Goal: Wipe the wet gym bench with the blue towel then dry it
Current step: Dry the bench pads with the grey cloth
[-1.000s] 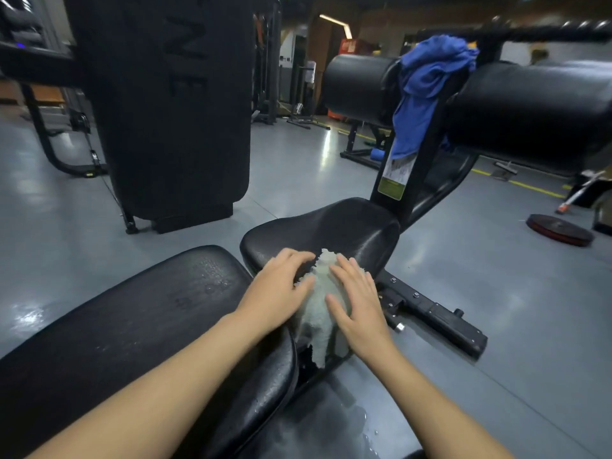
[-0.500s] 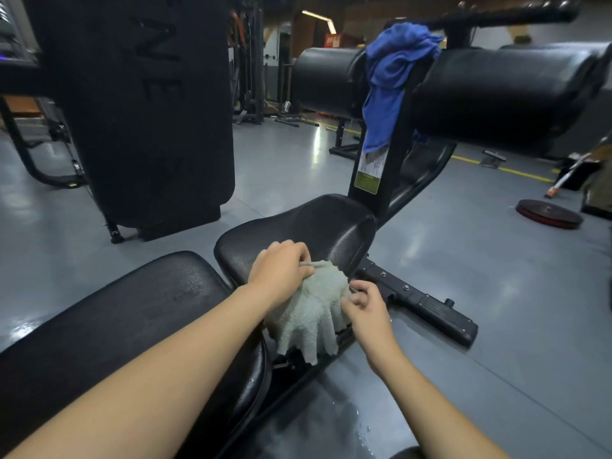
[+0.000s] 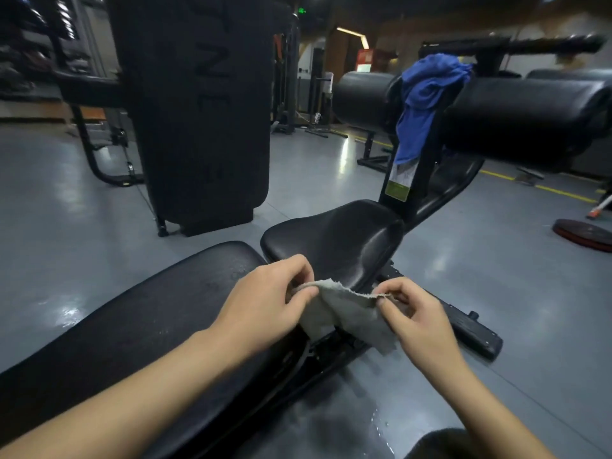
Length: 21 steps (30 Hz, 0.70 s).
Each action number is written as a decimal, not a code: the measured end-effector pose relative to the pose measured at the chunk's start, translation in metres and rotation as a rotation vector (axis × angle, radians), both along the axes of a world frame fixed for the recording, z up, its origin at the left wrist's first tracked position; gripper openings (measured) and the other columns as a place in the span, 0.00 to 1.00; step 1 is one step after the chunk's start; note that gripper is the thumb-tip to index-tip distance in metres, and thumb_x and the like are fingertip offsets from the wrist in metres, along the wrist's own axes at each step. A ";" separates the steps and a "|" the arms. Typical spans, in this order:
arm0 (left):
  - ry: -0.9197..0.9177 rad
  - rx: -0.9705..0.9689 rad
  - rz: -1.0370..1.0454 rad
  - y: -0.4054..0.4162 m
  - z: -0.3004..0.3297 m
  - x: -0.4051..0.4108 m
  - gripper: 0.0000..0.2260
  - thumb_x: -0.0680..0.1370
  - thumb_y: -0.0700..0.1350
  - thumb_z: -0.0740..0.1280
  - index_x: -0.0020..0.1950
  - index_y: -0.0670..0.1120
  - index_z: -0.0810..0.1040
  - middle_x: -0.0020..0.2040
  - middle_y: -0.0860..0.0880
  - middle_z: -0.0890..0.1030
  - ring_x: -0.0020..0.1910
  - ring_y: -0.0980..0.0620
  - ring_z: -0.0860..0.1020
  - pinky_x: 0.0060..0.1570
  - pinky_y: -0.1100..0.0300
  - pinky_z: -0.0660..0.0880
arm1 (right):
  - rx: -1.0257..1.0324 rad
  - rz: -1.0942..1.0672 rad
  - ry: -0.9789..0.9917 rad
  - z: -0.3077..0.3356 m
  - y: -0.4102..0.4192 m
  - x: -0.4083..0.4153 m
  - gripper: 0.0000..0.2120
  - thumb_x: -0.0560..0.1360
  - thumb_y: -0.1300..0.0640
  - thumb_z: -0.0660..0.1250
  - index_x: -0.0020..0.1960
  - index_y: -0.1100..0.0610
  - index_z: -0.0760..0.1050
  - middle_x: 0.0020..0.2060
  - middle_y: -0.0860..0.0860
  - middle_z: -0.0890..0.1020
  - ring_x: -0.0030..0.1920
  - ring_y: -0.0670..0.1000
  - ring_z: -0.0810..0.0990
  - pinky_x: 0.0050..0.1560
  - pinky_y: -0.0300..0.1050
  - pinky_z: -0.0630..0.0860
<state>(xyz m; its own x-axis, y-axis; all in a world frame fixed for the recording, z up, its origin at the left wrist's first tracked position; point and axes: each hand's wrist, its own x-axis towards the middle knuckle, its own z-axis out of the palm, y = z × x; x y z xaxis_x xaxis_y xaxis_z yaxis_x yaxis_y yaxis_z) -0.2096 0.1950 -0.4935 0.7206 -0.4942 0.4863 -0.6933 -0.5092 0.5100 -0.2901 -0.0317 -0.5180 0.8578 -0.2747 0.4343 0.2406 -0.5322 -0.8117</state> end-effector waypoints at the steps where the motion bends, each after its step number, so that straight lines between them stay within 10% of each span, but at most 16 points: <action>1: -0.006 -0.030 0.015 0.011 0.001 -0.008 0.06 0.78 0.53 0.67 0.45 0.55 0.71 0.39 0.58 0.79 0.39 0.57 0.77 0.39 0.57 0.73 | -0.008 0.037 -0.015 0.007 0.008 -0.006 0.10 0.76 0.68 0.69 0.45 0.54 0.80 0.40 0.44 0.84 0.45 0.44 0.82 0.46 0.33 0.73; 12: 0.205 -0.068 0.248 0.073 -0.043 0.024 0.06 0.76 0.50 0.69 0.43 0.56 0.73 0.39 0.59 0.80 0.39 0.59 0.78 0.43 0.50 0.77 | -0.392 0.126 0.164 -0.029 0.060 0.067 0.10 0.77 0.61 0.71 0.46 0.45 0.78 0.40 0.38 0.82 0.46 0.38 0.79 0.45 0.28 0.69; 21: 0.268 -0.076 0.273 0.082 -0.083 0.064 0.06 0.75 0.47 0.68 0.47 0.56 0.72 0.43 0.57 0.79 0.43 0.56 0.78 0.45 0.49 0.77 | -0.768 -0.057 0.082 -0.040 0.080 0.104 0.05 0.78 0.56 0.69 0.53 0.52 0.78 0.48 0.46 0.79 0.47 0.51 0.78 0.46 0.48 0.74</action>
<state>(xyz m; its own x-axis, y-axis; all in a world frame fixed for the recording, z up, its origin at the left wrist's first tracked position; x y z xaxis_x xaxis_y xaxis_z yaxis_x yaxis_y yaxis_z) -0.1460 0.2765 -0.5768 0.9271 -0.2360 0.2910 -0.3745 -0.6104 0.6980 -0.1858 0.0481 -0.5582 0.8893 0.0331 0.4562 0.1509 -0.9628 -0.2242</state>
